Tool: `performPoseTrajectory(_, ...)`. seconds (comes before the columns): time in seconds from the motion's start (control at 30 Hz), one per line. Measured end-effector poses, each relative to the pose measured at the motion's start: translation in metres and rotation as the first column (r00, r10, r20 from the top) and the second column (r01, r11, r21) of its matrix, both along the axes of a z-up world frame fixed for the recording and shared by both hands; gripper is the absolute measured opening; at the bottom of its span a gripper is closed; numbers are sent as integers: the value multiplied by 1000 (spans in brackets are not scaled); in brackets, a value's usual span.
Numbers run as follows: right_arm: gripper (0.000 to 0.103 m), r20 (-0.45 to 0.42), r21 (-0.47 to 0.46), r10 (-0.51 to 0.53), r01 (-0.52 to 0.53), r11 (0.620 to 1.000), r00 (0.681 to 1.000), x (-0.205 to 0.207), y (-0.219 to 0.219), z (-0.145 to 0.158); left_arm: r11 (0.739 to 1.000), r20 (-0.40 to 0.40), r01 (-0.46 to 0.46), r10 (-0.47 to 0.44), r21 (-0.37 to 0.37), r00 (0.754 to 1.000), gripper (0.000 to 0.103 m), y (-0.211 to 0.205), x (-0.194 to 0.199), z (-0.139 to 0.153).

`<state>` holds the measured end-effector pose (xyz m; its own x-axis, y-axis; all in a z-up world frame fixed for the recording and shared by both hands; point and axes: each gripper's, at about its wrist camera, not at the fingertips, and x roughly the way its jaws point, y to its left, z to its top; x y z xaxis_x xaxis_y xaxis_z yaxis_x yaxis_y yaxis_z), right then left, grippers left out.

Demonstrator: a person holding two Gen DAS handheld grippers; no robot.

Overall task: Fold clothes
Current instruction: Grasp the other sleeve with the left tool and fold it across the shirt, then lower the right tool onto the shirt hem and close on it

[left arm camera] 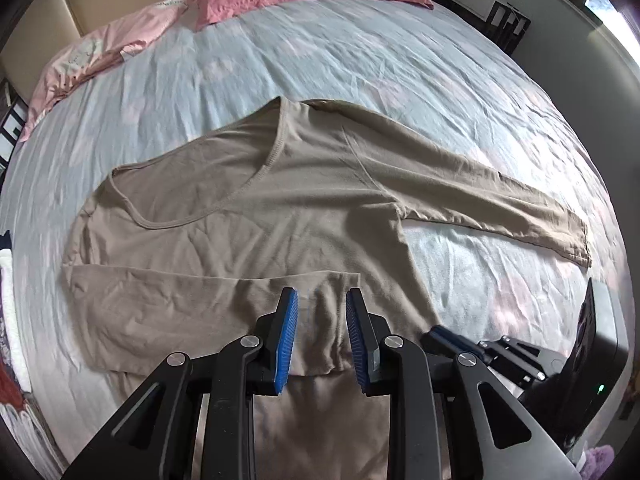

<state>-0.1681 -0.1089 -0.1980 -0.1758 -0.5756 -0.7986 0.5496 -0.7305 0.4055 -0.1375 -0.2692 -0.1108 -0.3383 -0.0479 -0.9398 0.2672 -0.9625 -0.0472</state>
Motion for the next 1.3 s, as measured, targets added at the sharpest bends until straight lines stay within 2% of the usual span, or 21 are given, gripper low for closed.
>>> performPoseTrajectory(0.13, 8, -65, 24, -21, 22, 999, 998, 3, -1, 8, 997, -42, -43, 40, -63, 998, 27, -23, 35, 5)
performPoseTrajectory(0.33, 8, -98, 27, -20, 22, 999, 995, 10, -4, 16, 981, -59, -181, 177, -73, 982, 27, -75, 94, -1)
performPoseTrajectory(0.47, 8, -122, 44, -4, 10, 999, 993, 18, -8, 18, 949, -45, -308, 306, -70, 951, 27, -111, 131, -10)
performPoseTrajectory(0.57, 8, -149, 56, 3, 5, 998, 989, 25, -11, 22, 918, 1, -386, 388, -86, 922, 27, -131, 145, -16)
performPoseTrajectory(0.67, 8, -181, 50, -3, 12, 999, 983, 30, -10, 29, 904, -55, -424, 421, -56, 905, 27, -146, 162, -14)
performPoseTrajectory(0.83, 8, -216, 44, -24, 34, 998, 976, 39, -2, 40, 864, -3, -496, 498, -80, 867, 27, -174, 182, -38)
performPoseTrajectory(0.93, 8, -197, 15, -38, 42, 999, 980, 38, 3, 44, 858, -13, -503, 504, -103, 864, 27, -186, 186, -45)
performPoseTrajectory(1.07, 8, -172, -22, -61, 59, 998, 983, 31, 7, 46, 865, -45, -495, 493, -84, 869, 27, -200, 192, -48)
performPoseTrajectory(1.13, 19, -134, -40, -67, 62, 997, 989, 24, 6, 43, 868, -56, -488, 485, -89, 873, 27, -208, 195, -51)
performPoseTrajectory(1.3, 22, -18, -84, -45, 43, 996, 999, 2, -14, 36, 864, -52, -500, 497, -61, 866, 27, -239, 196, -67)
